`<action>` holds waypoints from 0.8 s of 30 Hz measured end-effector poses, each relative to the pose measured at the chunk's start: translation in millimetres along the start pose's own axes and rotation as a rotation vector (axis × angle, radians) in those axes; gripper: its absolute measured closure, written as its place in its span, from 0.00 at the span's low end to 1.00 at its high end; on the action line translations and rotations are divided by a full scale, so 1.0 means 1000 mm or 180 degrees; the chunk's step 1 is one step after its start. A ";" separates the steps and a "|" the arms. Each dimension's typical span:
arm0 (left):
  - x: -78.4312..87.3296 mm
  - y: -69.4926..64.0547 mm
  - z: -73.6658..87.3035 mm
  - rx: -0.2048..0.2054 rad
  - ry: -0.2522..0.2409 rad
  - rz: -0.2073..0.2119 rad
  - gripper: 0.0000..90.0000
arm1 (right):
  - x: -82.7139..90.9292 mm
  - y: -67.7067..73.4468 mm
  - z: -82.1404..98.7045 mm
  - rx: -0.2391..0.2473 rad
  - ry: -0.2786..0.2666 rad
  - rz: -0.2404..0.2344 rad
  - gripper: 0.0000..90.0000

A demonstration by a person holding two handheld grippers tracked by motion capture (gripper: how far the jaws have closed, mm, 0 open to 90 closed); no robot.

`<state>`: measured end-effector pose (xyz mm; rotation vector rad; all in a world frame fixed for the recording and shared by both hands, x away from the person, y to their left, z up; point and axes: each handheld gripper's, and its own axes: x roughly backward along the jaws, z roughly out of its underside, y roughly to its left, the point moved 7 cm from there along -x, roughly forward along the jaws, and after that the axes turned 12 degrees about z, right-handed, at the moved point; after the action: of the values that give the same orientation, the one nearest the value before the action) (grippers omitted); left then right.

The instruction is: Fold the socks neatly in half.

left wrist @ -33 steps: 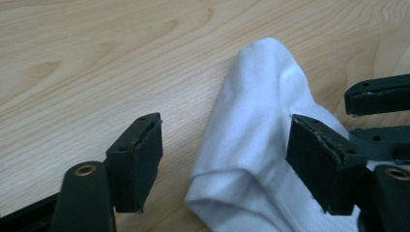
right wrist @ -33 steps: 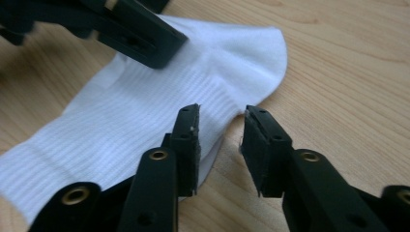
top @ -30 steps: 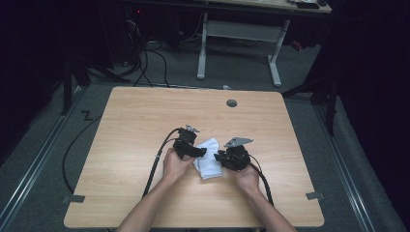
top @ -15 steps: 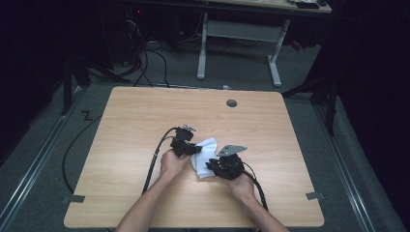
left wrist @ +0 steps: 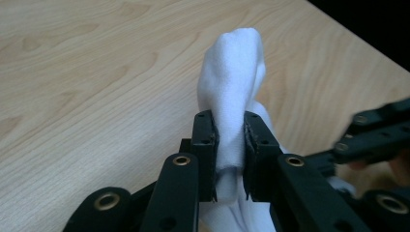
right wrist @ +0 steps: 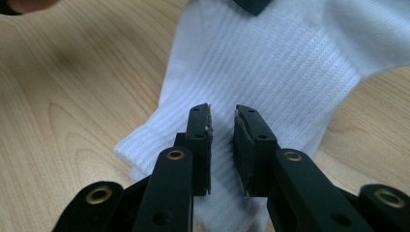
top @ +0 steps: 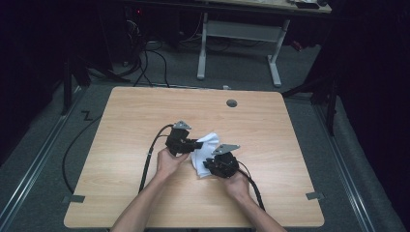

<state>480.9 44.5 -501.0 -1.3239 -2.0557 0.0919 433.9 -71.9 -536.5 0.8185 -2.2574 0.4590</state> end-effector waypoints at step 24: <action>0.009 -0.019 0.019 -0.0387 0.0010 -0.0077 0.87 | 0.023 0.007 0.007 0.0004 -0.0231 0.0122 0.76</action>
<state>453.1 47.9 -503.2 -1.3705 -2.1025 -0.0468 412.5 -80.7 -526.0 0.8055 -2.3434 0.4554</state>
